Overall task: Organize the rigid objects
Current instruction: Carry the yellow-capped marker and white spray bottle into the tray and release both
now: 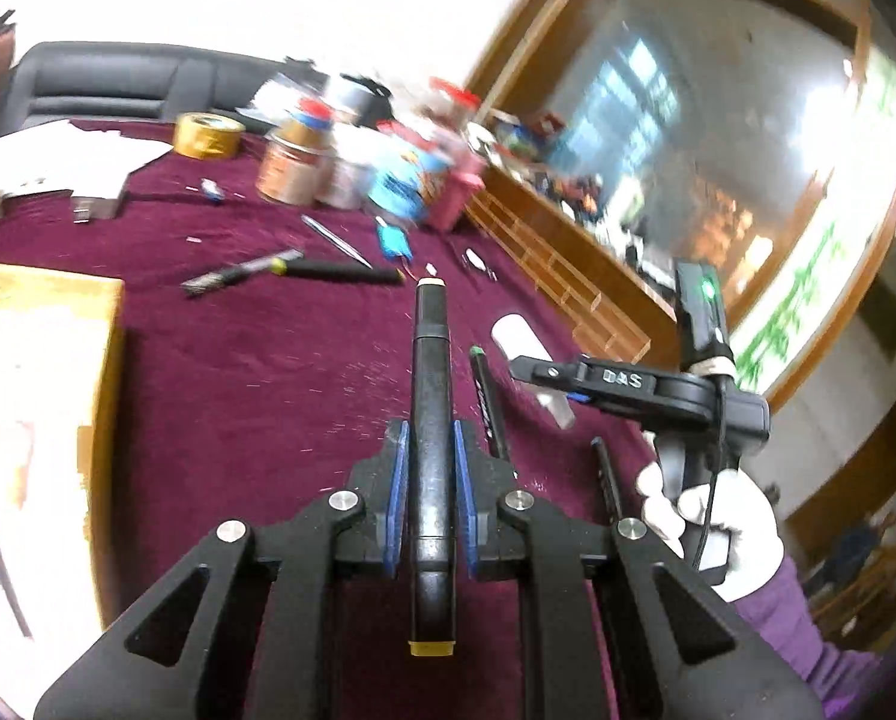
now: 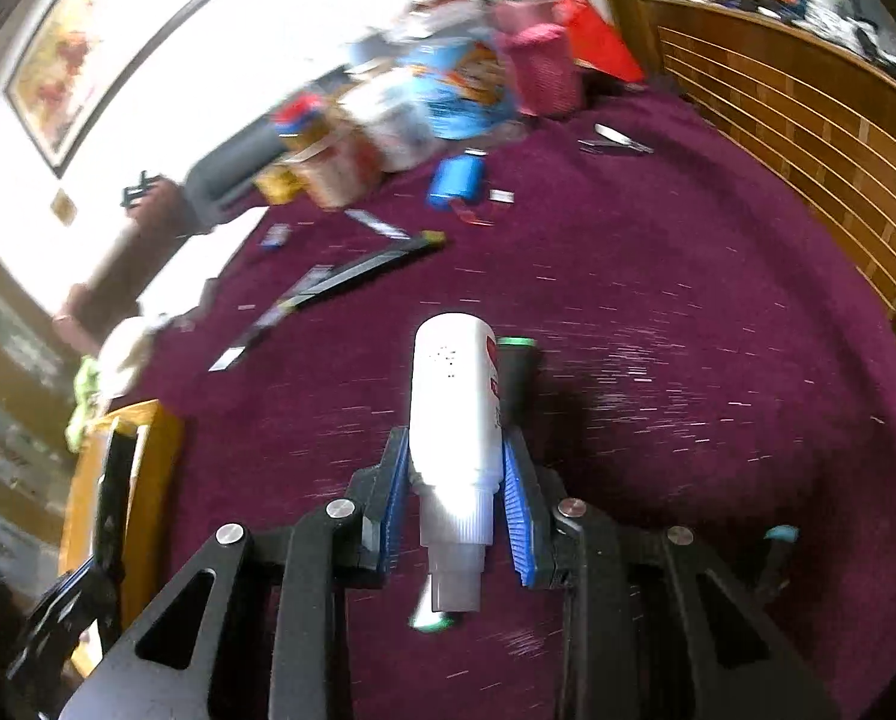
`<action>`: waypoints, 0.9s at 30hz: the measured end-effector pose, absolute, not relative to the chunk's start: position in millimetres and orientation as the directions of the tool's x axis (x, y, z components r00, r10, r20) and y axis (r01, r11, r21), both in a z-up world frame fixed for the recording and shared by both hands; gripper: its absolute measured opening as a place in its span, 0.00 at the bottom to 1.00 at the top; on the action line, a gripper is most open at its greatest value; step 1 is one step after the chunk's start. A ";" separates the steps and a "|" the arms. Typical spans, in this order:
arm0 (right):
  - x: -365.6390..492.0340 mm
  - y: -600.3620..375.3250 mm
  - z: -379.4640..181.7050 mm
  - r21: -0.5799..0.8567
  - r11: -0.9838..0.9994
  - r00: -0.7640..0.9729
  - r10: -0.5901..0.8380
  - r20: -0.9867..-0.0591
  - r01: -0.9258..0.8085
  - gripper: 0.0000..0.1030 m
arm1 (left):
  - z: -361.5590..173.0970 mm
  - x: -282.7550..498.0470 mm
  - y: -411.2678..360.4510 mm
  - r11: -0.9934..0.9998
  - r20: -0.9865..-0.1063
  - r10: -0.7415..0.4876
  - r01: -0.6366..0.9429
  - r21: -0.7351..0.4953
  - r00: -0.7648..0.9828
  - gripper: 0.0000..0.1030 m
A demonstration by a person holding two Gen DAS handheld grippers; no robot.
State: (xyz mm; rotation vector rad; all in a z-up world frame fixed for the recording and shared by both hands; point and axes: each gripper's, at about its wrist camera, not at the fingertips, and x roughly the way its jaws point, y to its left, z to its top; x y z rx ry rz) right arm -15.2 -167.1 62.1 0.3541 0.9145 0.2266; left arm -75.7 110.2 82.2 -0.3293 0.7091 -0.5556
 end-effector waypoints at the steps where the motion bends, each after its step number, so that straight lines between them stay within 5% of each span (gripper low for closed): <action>1: -17.4 -159.4 66.7 0.402 0.913 0.593 0.358 -0.722 -0.062 0.25 | 84.2 -80.4 123.1 0.805 -0.508 -0.580 0.352 -0.477 0.637 0.12; 10: -36.7 -52.0 98.7 0.500 0.813 0.477 0.581 -0.660 -0.299 0.25 | 96.2 -138.7 268.3 0.854 -0.461 -0.384 0.119 -0.506 0.800 0.12; 17: -51.9 58.9 88.5 0.546 0.712 0.281 0.688 -0.670 -0.442 0.25 | 54.5 -149.0 351.7 0.866 -0.607 -0.174 -0.173 -0.470 0.775 0.12; 27: -67.2 177.5 42.8 0.576 0.654 0.075 0.691 -0.719 -0.490 0.26 | 27.7 -133.8 360.2 0.886 -0.695 -0.121 -0.239 -0.398 0.708 0.12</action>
